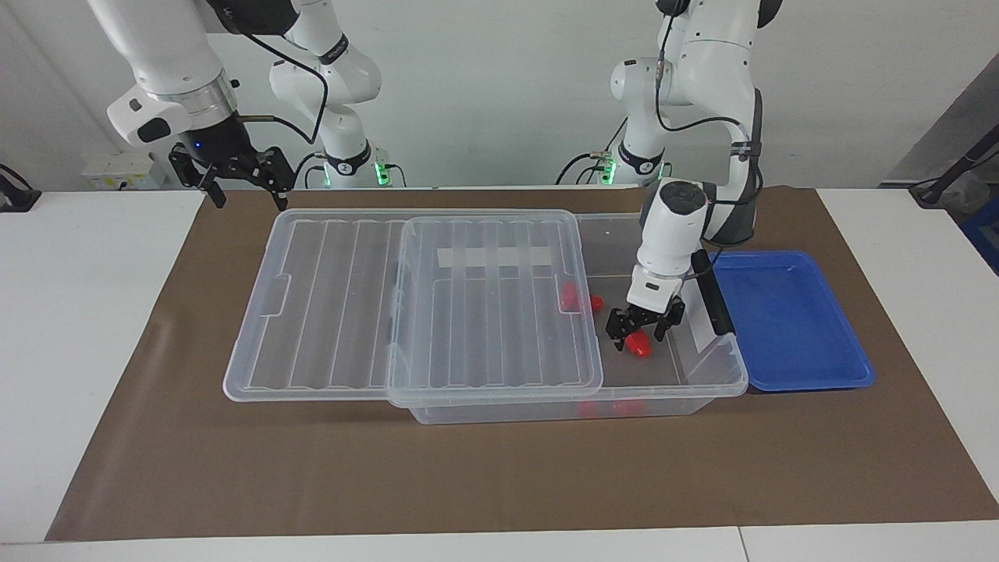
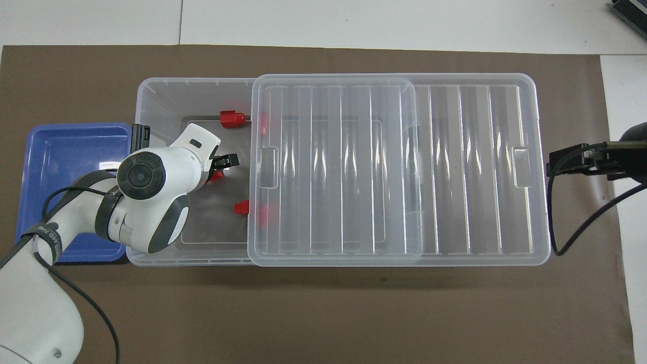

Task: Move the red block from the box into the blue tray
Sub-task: 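Lower the left gripper and grasp the red block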

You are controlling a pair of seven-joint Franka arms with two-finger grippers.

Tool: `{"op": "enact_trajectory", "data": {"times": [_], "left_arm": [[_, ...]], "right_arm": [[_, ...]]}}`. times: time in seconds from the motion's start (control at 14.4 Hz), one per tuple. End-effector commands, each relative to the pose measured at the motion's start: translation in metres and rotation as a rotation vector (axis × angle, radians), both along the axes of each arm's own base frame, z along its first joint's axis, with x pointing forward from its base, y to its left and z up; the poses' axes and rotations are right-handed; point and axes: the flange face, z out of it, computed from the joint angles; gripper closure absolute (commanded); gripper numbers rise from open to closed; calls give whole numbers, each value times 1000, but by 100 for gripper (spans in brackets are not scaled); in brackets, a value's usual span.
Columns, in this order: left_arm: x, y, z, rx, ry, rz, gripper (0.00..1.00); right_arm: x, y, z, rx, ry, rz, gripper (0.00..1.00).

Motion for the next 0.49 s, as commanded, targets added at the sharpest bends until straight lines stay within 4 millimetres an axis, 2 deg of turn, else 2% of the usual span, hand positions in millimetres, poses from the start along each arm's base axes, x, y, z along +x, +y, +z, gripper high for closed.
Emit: {"op": "enact_trajectory", "data": {"times": [0.0, 0.14, 0.42], "left_arm": [[-3, 4, -4, 5, -20, 5, 21], [-3, 4, -4, 6, -19, 6, 35], [-3, 4, -3, 27, -19, -13, 74]], "right_arm": [[-1, -1, 0, 10, 11, -14, 0], [-1, -2, 0, 10, 10, -14, 0], [-1, -1, 0, 10, 11, -14, 0]]}}
